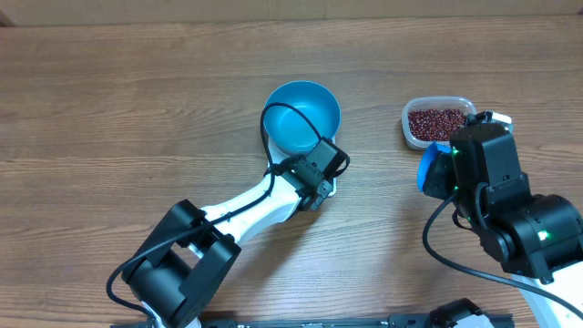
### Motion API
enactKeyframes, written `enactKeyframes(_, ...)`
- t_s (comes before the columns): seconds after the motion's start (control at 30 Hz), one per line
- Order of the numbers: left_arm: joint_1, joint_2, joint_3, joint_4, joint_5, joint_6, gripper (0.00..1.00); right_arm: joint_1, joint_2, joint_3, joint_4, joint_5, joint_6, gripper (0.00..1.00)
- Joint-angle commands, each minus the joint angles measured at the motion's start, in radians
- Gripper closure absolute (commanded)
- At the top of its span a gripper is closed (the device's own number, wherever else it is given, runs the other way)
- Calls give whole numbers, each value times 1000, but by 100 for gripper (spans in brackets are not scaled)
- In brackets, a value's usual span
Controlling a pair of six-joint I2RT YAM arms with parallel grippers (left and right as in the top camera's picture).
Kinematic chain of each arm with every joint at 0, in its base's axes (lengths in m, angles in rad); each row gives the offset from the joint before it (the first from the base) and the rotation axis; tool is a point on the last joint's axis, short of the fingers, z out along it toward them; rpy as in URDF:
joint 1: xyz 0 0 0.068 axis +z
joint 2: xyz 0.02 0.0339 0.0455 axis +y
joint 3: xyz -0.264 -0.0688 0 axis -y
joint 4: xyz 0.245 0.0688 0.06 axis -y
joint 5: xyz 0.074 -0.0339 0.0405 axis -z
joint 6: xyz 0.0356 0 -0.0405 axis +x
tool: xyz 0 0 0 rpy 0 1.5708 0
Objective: Scoop item into bowl and weigh 150g on scale
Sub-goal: 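Lift the left gripper off the buttons and back away from the scale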
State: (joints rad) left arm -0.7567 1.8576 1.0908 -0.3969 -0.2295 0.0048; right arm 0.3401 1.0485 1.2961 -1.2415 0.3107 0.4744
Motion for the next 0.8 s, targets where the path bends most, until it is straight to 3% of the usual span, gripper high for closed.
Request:
enactKeyframes(0.0, 6, -14, 5, -32, -14, 18, 96, -6, -5, 19, 8, 3, -5, 96)
enactKeyframes(0.3, -18, -209, 5, -124, -8, 14, 96, -6, -5, 19, 42, 2, -5, 96)
enactKeyframes(0.47, -18, -311, 5, -180, 79, 14, 62, -6, -5, 19, 54, 2, -5, 96)
enactKeyframes(0.53, -18, -346, 5, -203, 99, 14, 33, -6, -5, 19, 56, 2, -5, 96)
enactKeyframes(0.57, -18, -362, 5, -216, 100, 14, 0, -6, -5, 19, 57, 2, -4, 96)
enactKeyframes(0.77, -18, -439, 5, -277, 95, 14, 0, -6, -5, 19, 59, 2, -4, 96)
